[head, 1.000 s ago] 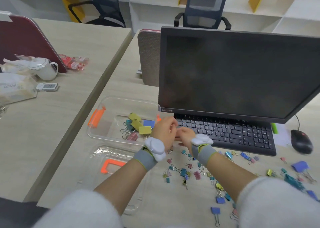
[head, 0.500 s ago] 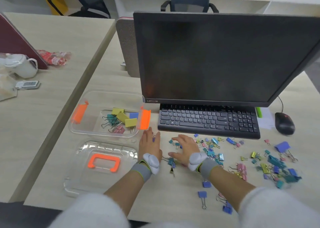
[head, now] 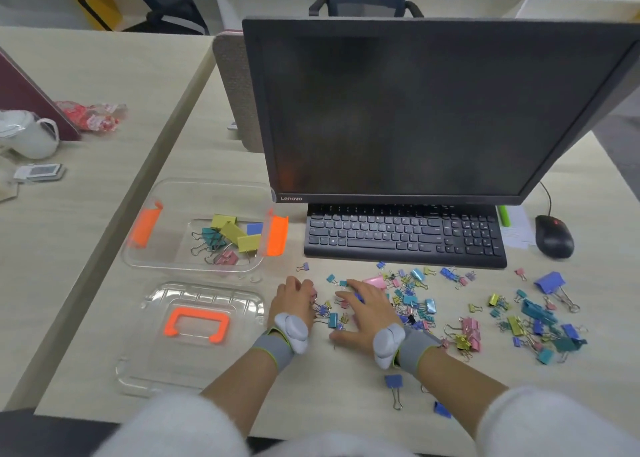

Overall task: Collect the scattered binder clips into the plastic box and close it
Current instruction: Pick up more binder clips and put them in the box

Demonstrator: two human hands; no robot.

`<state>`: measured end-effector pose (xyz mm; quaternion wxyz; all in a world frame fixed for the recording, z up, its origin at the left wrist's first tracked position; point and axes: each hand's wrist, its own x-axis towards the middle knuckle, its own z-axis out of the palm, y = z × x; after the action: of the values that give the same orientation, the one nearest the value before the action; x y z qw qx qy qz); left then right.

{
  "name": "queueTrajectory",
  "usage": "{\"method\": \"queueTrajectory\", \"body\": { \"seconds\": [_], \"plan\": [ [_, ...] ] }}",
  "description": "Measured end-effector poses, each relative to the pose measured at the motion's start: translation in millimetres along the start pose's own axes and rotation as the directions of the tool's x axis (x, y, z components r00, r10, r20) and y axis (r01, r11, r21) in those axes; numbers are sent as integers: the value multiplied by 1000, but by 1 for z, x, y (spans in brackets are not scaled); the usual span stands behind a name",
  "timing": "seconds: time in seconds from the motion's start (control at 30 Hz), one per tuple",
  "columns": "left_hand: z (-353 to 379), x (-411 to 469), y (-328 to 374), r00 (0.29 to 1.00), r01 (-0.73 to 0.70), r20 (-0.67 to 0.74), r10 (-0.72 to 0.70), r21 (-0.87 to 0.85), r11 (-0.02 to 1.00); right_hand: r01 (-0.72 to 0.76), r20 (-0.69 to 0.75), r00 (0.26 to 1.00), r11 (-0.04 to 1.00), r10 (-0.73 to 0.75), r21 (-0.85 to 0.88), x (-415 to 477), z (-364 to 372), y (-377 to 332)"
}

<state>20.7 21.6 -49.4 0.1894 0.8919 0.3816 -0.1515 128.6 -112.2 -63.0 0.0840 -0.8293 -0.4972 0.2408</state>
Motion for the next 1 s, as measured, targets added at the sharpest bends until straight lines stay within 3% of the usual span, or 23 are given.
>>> {"method": "queueTrajectory", "body": {
  "seconds": [0.17,0.27,0.4,0.5,0.7,0.8,1.0],
  "plan": [
    [2,1,5,998,-4,-64,6,33,999,10,-146,989,998,0,70,-2,-2,6],
    [2,2,7,996,-60,-64,56,-61,996,-85,-255,961,993,103,83,1,-5,13],
    [-2,2,12,994,-85,-91,67,-213,973,-282,-171,942,957,291,75,8,-7,29],
    [-2,1,16,990,-86,-129,50,-290,953,-317,-105,940,945,325,83,10,-8,33],
    [-9,0,23,990,-119,-126,67,-463,878,-344,-41,930,903,366,259,12,-20,17],
    [-19,-2,28,992,-118,-107,68,-574,810,-316,-54,919,809,392,495,9,-30,1],
    [-47,3,31,985,-134,-170,24,-670,731,-178,-36,911,472,410,864,11,-58,-31]
  ]
}}
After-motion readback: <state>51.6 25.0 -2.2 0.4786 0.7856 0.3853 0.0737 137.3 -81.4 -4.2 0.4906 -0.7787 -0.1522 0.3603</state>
